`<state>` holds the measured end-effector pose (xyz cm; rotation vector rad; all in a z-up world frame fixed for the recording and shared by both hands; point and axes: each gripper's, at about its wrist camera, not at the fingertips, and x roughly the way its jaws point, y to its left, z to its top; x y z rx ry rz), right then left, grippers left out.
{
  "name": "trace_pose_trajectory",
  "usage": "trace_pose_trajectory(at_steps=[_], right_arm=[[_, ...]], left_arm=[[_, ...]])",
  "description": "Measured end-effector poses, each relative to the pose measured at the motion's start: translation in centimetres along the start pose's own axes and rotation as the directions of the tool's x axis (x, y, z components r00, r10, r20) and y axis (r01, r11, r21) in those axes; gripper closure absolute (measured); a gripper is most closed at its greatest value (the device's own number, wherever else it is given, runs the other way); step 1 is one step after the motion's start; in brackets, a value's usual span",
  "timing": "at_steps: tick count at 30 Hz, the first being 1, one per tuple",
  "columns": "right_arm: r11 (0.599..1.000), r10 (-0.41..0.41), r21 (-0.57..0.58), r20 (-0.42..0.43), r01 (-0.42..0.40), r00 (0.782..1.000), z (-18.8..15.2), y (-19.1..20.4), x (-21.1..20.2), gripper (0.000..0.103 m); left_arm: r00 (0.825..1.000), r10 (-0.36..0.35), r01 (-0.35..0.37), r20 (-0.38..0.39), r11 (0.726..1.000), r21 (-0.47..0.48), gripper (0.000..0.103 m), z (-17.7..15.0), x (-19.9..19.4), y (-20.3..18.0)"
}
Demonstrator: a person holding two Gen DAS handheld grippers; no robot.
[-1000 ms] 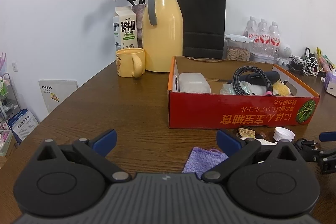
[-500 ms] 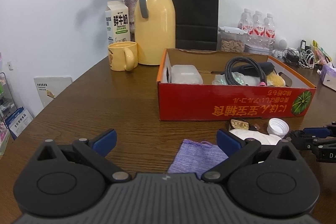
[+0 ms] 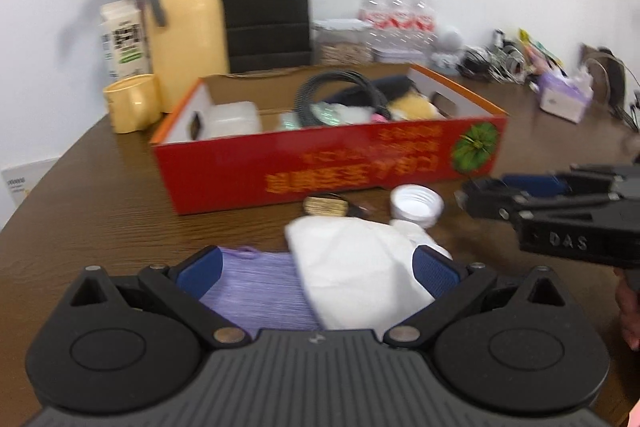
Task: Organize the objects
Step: 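Grasp the white cloth with the left gripper while the right grasps the small black cable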
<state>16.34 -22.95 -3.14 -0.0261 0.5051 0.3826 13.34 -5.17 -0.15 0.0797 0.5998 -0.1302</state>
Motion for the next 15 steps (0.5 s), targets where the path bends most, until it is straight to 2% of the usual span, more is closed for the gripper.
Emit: trace_pose_trajectory(at_steps=[7, 15], right_arm=[[1.000, 0.005, 0.020, 0.031, -0.005, 1.000, -0.1, -0.3, -0.6, 0.059], [0.999, 0.011, 0.032, 0.046, -0.012, 0.999, -0.2, -0.4, -0.8, 0.058]], left_arm=[[0.999, -0.004, 0.007, -0.050, 0.999, 0.054, 0.000, -0.2, 1.4, -2.1], [0.996, 0.017, -0.017, -0.087, 1.000, -0.001, 0.000, -0.4, 2.6, -1.7]])
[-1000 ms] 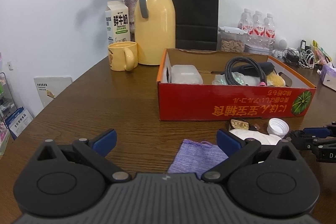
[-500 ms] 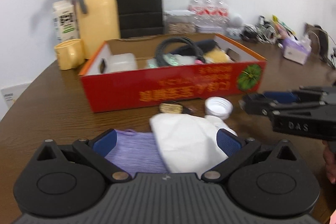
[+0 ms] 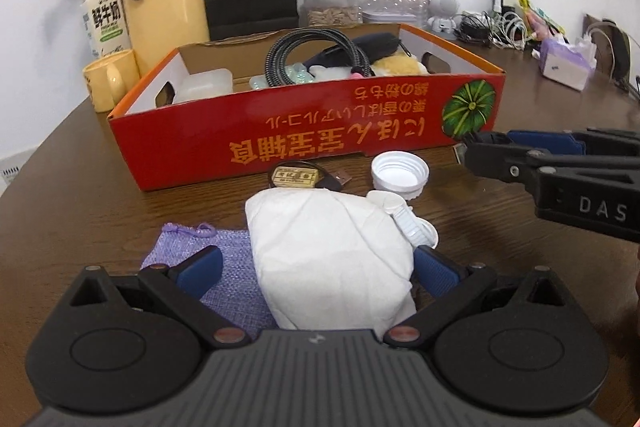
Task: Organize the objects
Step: 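Grasp the white cloth with the left gripper while the right grasps the small black cable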
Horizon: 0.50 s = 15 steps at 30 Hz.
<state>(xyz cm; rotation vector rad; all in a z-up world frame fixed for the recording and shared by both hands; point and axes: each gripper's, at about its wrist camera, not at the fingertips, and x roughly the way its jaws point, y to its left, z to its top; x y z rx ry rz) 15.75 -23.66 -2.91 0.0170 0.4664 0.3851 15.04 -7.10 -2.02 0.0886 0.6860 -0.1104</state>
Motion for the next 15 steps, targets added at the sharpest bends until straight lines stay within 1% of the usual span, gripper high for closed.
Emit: trace_pose_trajectory(at_steps=[2, 4, 6, 9, 15], right_arm=[[1.000, 0.001, -0.002, 0.003, -0.001, 1.000, 0.0, 0.0, 0.0, 0.058], [1.000, 0.000, -0.002, 0.004, 0.000, 1.000, 0.0, 0.1, 0.0, 0.058], [1.000, 0.000, -0.001, 0.004, 0.000, 1.000, 0.0, 0.1, -0.1, 0.058], [1.000, 0.000, -0.001, 0.003, 0.000, 1.000, 0.0, 0.1, -0.1, 0.058], [1.000, 0.000, 0.000, 0.003, 0.000, 1.000, 0.0, 0.0, -0.1, 0.058]], left_arm=[[1.000, -0.015, 0.015, 0.012, 1.000, -0.018, 0.000, 0.0, -0.2, 0.3], [0.999, -0.030, 0.031, 0.029, 0.999, -0.026, 0.005, 0.0, -0.5, 0.4], [0.998, -0.047, 0.048, 0.039, 0.998, -0.031, 0.021, -0.1, -0.8, 0.5], [0.997, -0.059, 0.061, 0.044, 0.998, -0.034, 0.025, -0.2, -1.0, 0.6], [0.995, -0.063, 0.066, 0.071, 0.997, -0.047, 0.026, -0.3, -1.8, 1.0]])
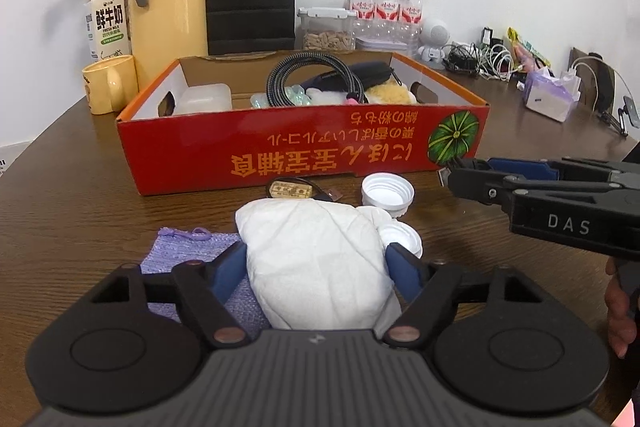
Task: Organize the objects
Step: 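Grasp the white cloth with the left gripper while the right grasps the small black cable, then carry the white cloth and black cable into the box and open both grippers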
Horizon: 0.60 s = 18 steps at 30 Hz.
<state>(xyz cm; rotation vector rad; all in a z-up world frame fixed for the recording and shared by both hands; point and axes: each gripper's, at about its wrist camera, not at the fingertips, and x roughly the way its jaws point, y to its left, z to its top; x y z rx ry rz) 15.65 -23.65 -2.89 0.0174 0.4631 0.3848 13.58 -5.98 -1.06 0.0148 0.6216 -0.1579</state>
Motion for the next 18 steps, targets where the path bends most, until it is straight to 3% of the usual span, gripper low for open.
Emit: trace_pose_trajectory(at_steps=[18], right_arm=[[1.000, -0.024, -0.009, 0.024, 0.024, 0.999, -0.2, 0.7, -0.6, 0.058]], left_arm=[[0.991, -0.001, 0.004, 0.130, 1.000, -0.018, 0.025, 2.0, -3.6, 1.9]])
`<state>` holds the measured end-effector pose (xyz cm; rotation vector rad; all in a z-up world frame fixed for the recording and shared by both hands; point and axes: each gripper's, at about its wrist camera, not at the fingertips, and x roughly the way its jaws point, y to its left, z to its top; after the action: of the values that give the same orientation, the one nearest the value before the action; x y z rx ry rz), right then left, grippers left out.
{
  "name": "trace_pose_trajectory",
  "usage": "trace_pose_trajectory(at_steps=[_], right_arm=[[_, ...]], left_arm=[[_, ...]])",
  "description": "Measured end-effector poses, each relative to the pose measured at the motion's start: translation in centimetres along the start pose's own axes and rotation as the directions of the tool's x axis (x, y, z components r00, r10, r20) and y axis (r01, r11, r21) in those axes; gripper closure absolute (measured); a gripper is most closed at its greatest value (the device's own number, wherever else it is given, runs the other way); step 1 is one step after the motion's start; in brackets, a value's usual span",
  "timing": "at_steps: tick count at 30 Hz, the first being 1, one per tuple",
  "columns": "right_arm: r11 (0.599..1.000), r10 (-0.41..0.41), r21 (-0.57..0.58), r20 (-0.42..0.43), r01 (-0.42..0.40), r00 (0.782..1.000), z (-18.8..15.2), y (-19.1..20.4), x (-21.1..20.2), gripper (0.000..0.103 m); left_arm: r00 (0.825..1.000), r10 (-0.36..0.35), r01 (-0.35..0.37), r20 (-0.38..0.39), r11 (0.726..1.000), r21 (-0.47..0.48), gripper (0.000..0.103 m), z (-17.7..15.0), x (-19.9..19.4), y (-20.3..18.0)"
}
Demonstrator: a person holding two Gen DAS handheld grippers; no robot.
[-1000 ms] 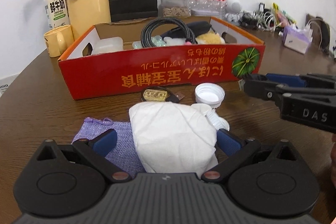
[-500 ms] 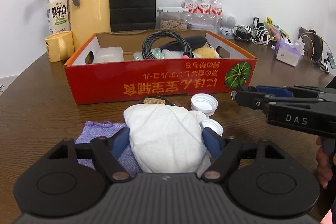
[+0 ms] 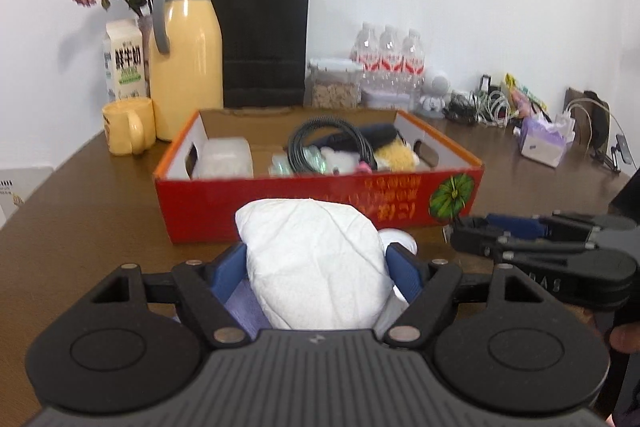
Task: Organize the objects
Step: 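Carry the white cloth and black cable into the box and open both grippers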
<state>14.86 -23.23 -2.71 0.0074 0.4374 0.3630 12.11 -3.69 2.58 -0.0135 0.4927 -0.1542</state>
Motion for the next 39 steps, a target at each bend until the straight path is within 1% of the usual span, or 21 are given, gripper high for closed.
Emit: trace_pose_trajectory(at_steps=[4, 9, 15, 19, 25, 29, 34, 36, 39], right_arm=[[1.000, 0.010, 0.011, 0.015, -0.010, 1.000, 0.5, 0.3, -0.2, 0.058], [1.000, 0.022, -0.001, 0.049, -0.022, 0.999, 2.3, 0.8, -0.1, 0.058], [1.000, 0.006, -0.013, 0.085, -0.005, 0.996, 5.0, 0.9, 1.1, 0.059], [0.999, -0.018, -0.029, 0.100, 0.021, 0.995, 7.0, 0.7, 2.6, 0.059], [0.997, -0.066, -0.035, 0.092, 0.069, 0.994, 9.3, -0.5, 5.8, 0.058], [0.995, -0.090, -0.025, 0.083, 0.092, 0.992, 10.1, -1.1, 7.8, 0.058], [0.995, -0.101, -0.003, 0.070, 0.102, 0.992, 9.6, -2.0, 9.2, 0.059], [0.995, -0.102, 0.004, 0.064, 0.102, 0.993, 9.3, -2.3, 9.5, 0.059], [0.995, -0.100, 0.004, 0.055, 0.100, 0.993, 9.1, -2.4, 9.8, 0.059]], left_arm=[[0.999, 0.015, -0.015, 0.038, 1.000, 0.001, 0.025, 1.4, -0.2, 0.7], [0.997, 0.029, -0.030, 0.079, 0.999, 0.013, 0.025, 3.5, 0.2, 1.3], [0.993, 0.043, -0.042, 0.109, 0.999, -0.006, 0.025, 5.9, 1.8, 2.1], [0.992, 0.052, -0.051, 0.118, 0.999, -0.012, 0.025, 7.1, 3.4, 2.5], [0.992, 0.071, -0.069, 0.104, 0.997, -0.029, 0.025, 8.4, 6.7, 3.2], [0.992, 0.082, -0.078, 0.098, 0.996, -0.041, 0.025, 9.1, 8.8, 3.5], [0.990, 0.098, -0.093, 0.098, 0.994, -0.052, 0.025, 9.3, 11.5, 4.1], [0.992, 0.105, -0.102, 0.072, 0.993, -0.053, 0.025, 9.0, 12.4, 4.6], [0.994, 0.098, -0.095, 0.039, 0.993, -0.065, 0.025, 8.6, 13.2, 5.2]])
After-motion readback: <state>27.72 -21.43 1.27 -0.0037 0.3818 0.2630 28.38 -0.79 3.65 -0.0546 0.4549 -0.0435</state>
